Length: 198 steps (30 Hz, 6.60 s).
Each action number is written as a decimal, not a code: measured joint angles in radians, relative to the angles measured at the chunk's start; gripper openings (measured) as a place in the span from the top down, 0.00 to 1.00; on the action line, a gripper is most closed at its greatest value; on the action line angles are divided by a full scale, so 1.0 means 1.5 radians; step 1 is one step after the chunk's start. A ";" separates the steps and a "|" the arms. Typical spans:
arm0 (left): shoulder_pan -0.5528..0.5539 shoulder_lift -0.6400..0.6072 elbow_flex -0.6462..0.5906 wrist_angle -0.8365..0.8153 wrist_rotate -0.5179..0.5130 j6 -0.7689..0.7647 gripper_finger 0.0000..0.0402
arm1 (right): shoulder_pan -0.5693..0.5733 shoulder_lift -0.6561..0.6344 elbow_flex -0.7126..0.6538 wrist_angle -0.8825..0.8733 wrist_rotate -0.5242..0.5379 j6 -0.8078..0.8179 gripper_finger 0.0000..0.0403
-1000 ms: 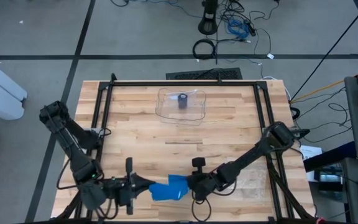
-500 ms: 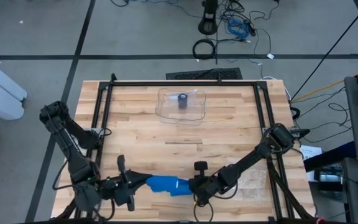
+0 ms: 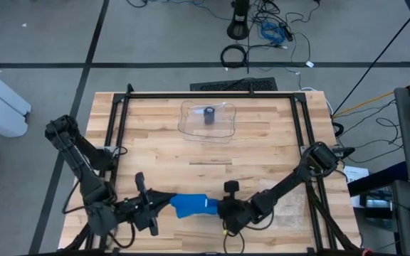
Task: Roll bandage
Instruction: Roll the blue bandage
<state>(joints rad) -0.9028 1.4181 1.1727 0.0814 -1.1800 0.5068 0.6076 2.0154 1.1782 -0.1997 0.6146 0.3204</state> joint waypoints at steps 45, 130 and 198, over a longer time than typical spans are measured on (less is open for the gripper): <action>0.125 0.062 -0.001 -0.223 0.164 -0.247 0.99 | 0.166 -0.323 -0.225 0.235 0.316 0.065 0.50; 0.075 0.089 -0.008 -0.014 0.121 -0.154 0.98 | 0.068 -0.017 -0.061 0.593 0.088 -0.177 0.67; 0.139 0.189 -0.012 -0.255 0.419 -0.527 0.98 | 0.063 -0.081 0.055 0.421 0.128 -0.572 1.00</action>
<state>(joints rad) -0.6949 1.7023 1.1545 -0.3009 -0.5519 -0.2836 0.7025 1.8938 1.2609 0.4324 0.8067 -0.5373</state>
